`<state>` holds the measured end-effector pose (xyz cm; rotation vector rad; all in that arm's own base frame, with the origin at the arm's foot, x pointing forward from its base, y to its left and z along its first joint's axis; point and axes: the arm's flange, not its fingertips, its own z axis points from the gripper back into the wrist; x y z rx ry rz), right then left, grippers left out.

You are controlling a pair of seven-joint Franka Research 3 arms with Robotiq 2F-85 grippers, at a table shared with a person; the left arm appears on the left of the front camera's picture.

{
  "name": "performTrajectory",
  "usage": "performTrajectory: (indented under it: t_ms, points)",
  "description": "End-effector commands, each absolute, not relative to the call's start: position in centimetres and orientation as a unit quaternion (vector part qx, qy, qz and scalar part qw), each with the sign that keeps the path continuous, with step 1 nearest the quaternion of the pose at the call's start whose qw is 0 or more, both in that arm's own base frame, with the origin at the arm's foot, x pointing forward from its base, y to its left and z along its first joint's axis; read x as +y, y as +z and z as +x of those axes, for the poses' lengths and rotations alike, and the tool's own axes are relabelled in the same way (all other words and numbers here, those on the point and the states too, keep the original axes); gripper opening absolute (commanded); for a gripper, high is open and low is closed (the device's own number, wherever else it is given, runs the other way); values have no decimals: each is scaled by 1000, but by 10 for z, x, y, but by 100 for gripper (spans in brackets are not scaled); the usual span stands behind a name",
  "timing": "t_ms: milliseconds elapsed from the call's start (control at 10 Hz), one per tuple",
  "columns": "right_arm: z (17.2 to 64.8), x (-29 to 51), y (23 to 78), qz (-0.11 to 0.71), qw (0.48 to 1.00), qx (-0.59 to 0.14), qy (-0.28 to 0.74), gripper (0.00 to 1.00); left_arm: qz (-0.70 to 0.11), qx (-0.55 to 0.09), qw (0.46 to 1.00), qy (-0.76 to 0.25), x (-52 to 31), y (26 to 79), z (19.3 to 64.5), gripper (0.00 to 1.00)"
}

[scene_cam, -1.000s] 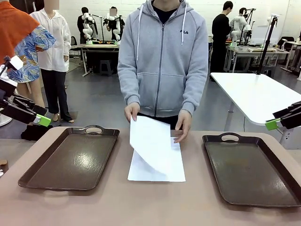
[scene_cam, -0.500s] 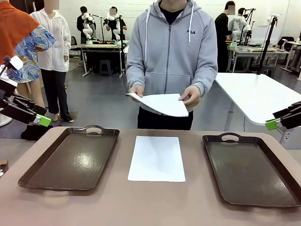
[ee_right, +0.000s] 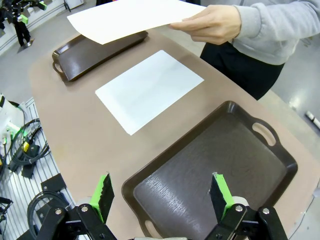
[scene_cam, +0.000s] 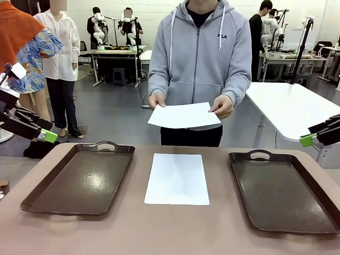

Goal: Sort the A4 documents.
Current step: Receive the A4 Paper.

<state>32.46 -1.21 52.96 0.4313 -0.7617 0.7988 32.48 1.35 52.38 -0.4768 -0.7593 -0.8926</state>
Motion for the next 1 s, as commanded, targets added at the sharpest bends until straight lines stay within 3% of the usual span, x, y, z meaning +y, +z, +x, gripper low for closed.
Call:
performTrajectory:
  t_ms: [0,900]
  points:
    - [326,-12,528,214,827,-359,377,100,-227,-358,801,-424,16,522,326,100]
    - [326,-12,528,214,827,-359,377,100,-227,-358,801,-424,16,522,326,100]
